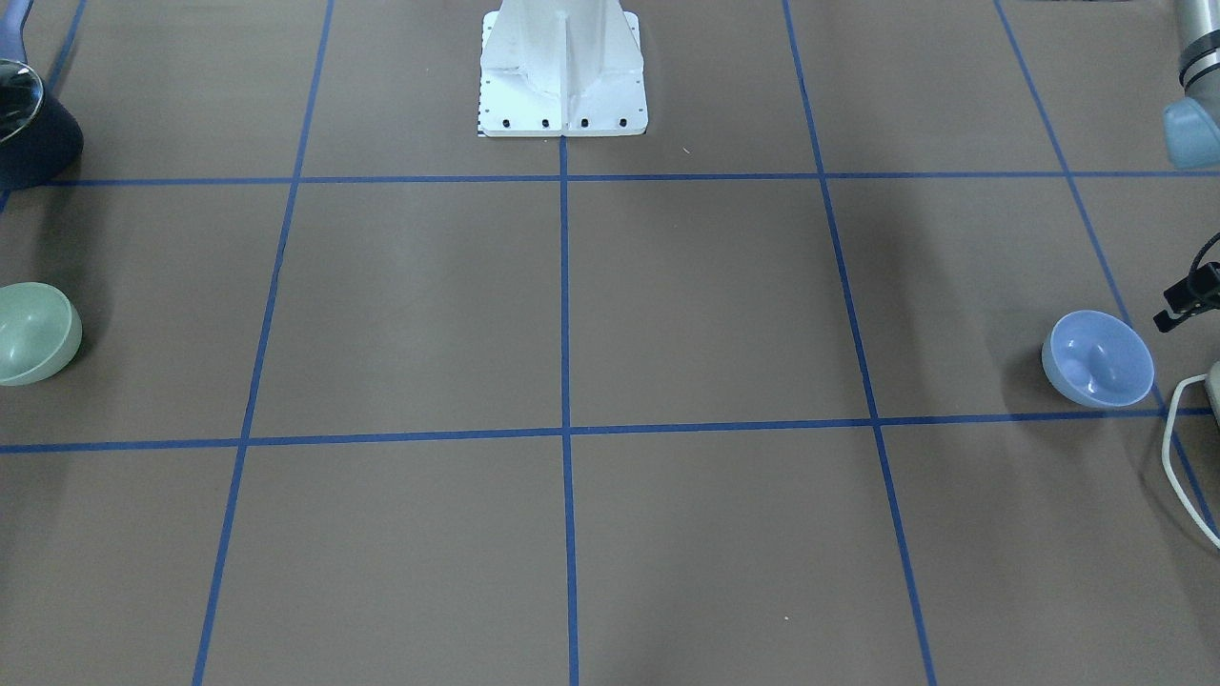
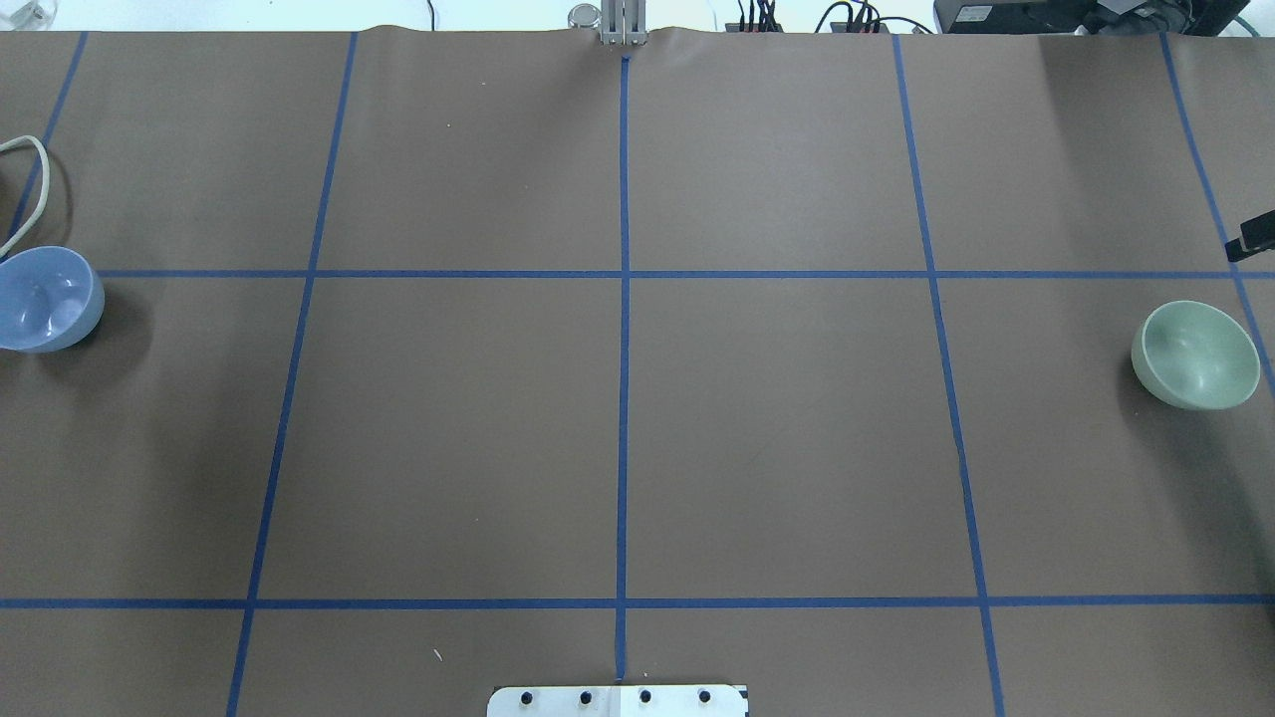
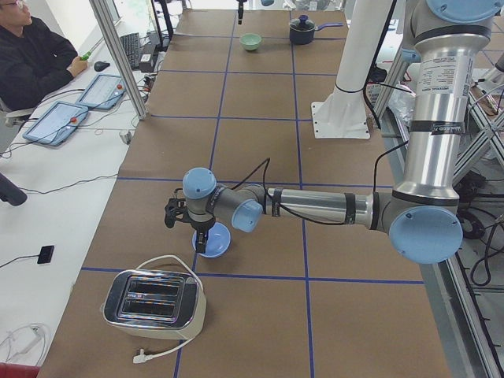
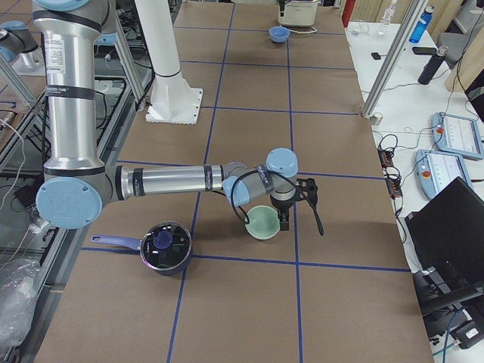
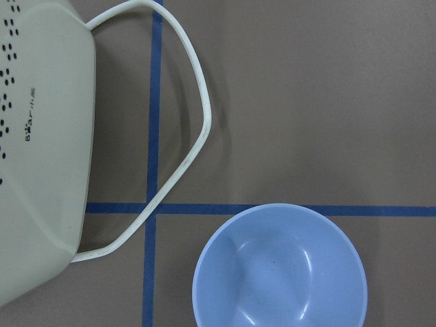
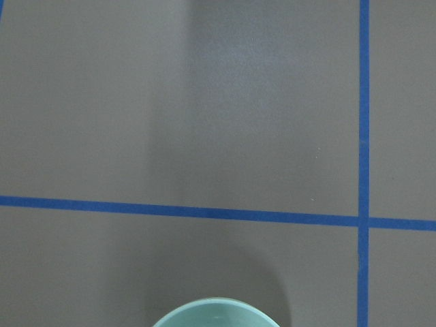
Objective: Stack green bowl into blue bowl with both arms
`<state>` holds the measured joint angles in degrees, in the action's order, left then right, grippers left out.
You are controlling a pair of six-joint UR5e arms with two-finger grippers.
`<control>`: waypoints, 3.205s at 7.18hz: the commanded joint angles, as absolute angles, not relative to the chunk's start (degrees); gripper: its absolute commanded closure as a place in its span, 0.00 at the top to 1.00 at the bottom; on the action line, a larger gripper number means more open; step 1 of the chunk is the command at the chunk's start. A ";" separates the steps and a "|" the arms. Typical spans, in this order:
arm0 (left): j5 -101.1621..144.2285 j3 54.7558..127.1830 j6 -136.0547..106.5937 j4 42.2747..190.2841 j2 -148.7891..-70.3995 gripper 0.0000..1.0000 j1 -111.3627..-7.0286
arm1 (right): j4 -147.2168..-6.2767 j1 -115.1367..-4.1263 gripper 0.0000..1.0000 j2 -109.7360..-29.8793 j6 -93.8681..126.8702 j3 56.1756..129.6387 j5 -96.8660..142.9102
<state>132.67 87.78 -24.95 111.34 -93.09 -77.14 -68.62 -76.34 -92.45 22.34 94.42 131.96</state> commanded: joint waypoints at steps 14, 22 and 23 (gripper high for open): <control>126.23 75.16 -26.81 123.03 -97.21 0.98 -70.85 | -59.68 -71.02 1.00 -98.00 20.39 86.22 130.78; 126.56 72.42 -26.81 127.53 -97.12 0.74 -70.05 | -59.68 -70.58 0.90 -97.82 20.65 86.22 130.78; 126.65 72.42 -26.81 127.44 -97.12 0.61 -70.05 | -59.76 -70.58 0.77 -97.47 20.65 86.22 130.69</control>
